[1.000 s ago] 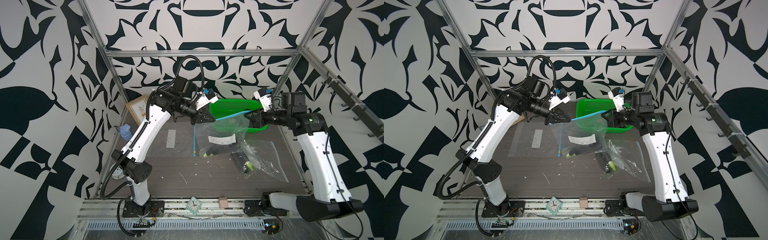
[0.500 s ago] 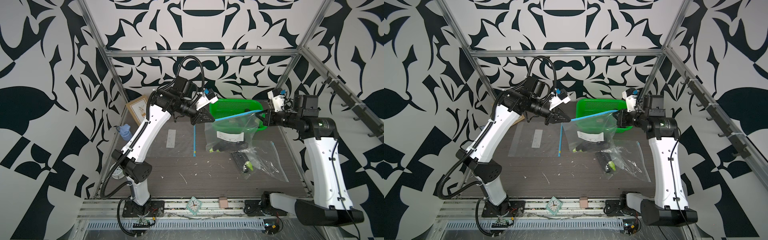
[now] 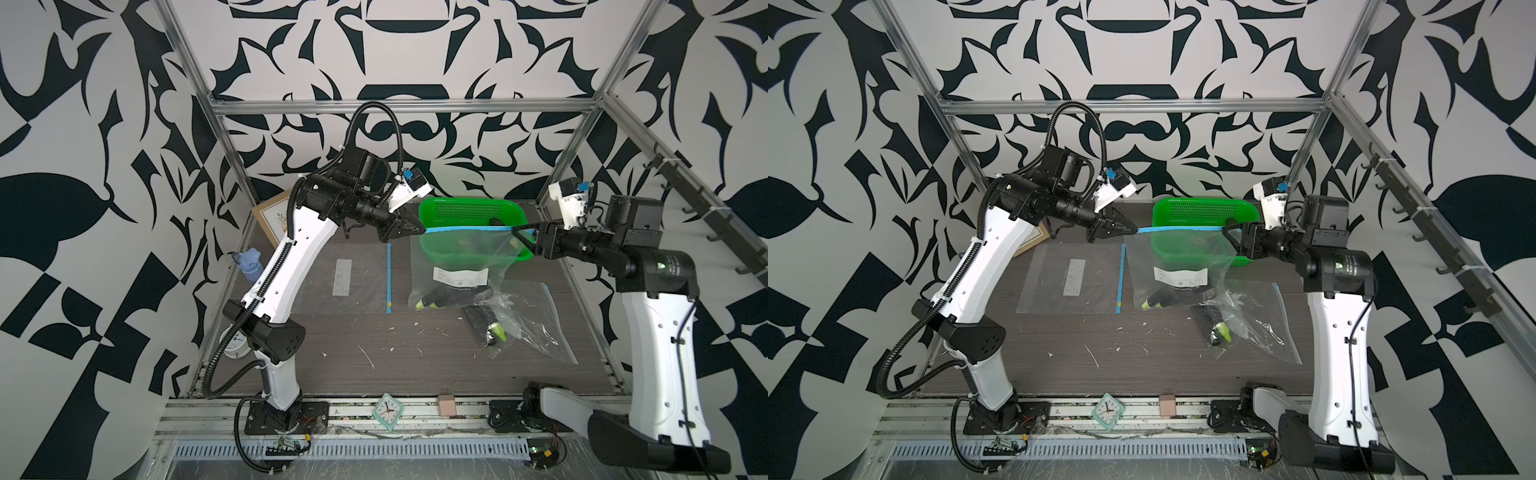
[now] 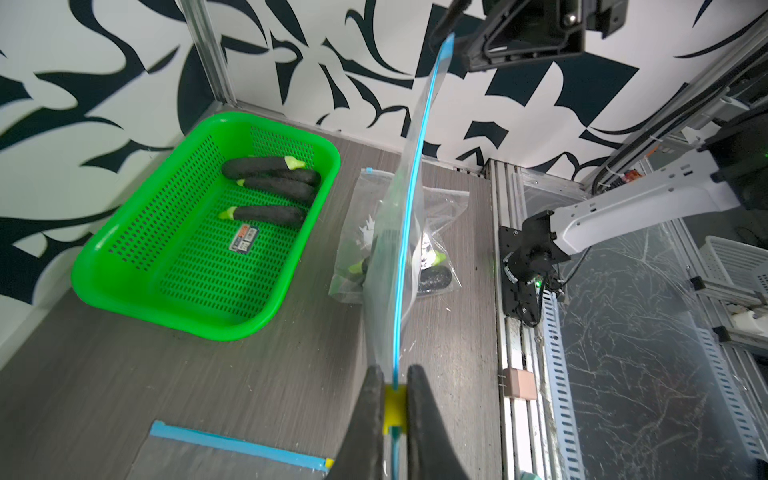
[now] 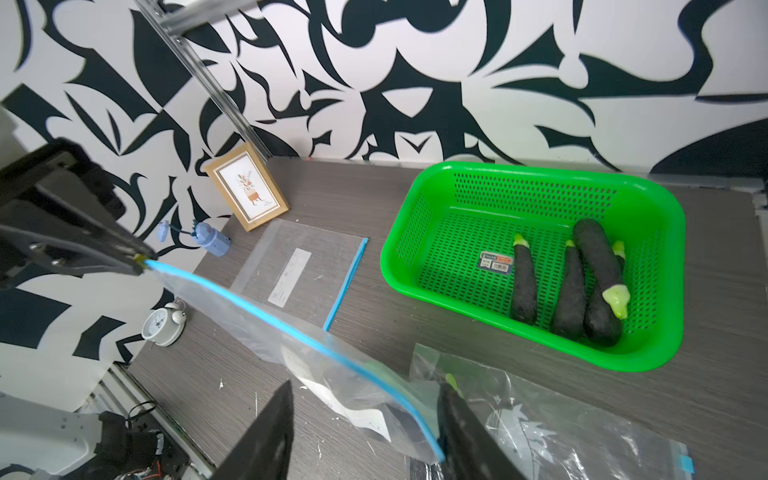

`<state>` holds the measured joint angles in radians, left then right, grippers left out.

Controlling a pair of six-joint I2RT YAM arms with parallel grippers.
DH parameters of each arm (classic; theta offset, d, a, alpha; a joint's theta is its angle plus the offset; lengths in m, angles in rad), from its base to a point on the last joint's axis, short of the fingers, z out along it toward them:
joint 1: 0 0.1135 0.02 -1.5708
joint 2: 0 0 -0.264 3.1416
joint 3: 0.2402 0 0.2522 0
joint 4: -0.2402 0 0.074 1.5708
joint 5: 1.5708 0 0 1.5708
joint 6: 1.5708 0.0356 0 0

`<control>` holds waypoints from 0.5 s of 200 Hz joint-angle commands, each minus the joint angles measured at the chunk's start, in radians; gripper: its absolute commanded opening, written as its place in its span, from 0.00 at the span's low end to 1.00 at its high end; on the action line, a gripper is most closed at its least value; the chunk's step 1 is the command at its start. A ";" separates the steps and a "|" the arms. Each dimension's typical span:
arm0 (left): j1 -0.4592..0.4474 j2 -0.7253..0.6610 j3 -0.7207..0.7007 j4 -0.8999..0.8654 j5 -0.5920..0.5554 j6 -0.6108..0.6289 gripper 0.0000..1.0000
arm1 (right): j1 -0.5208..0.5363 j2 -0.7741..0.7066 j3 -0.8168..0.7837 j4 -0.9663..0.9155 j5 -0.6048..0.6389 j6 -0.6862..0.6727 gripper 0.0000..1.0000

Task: Place the eggplant in a zip-top bag and seal the zipper
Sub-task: Zip the zipper on the zipper food storage bag.

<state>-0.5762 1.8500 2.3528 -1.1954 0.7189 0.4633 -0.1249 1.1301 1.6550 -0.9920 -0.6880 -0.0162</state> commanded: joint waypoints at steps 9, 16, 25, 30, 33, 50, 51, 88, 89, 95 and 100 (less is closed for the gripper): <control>0.004 0.042 0.100 -0.075 0.010 0.033 0.00 | -0.004 -0.036 0.122 0.010 -0.139 -0.095 0.67; 0.003 0.046 0.107 -0.075 0.010 0.036 0.00 | -0.004 -0.027 0.138 0.012 -0.176 -0.105 0.68; 0.003 0.050 0.115 -0.073 0.013 0.041 0.00 | -0.002 -0.009 0.160 0.010 -0.233 -0.119 0.69; 0.003 0.052 0.118 -0.074 0.014 0.043 0.00 | 0.000 0.002 0.172 0.010 -0.255 -0.128 0.70; 0.003 0.052 0.120 -0.073 0.014 0.043 0.00 | 0.002 0.008 0.175 0.012 -0.263 -0.133 0.70; 0.003 0.054 0.131 -0.073 0.019 0.042 0.00 | 0.028 0.043 0.211 0.017 -0.306 -0.148 0.70; 0.003 0.054 0.130 -0.073 0.019 0.042 0.00 | 0.028 0.046 0.213 0.016 -0.312 -0.149 0.70; 0.001 0.054 0.137 -0.070 0.027 0.040 0.00 | 0.257 0.146 0.295 -0.100 -0.136 -0.254 0.71; 0.001 0.054 0.137 -0.069 0.027 0.040 0.00 | 0.261 0.149 0.296 -0.102 -0.128 -0.257 0.71; 0.001 0.054 0.137 -0.069 0.028 0.039 0.00 | 0.293 0.167 0.304 -0.116 -0.096 -0.266 0.71; 0.001 0.055 0.136 -0.068 0.028 0.040 0.00 | 0.309 0.183 0.312 -0.130 -0.084 -0.271 0.71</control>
<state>-0.5762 1.8931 2.4630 -1.2205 0.7208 0.4808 0.0879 1.2446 1.9316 -1.0374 -0.8879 -0.2008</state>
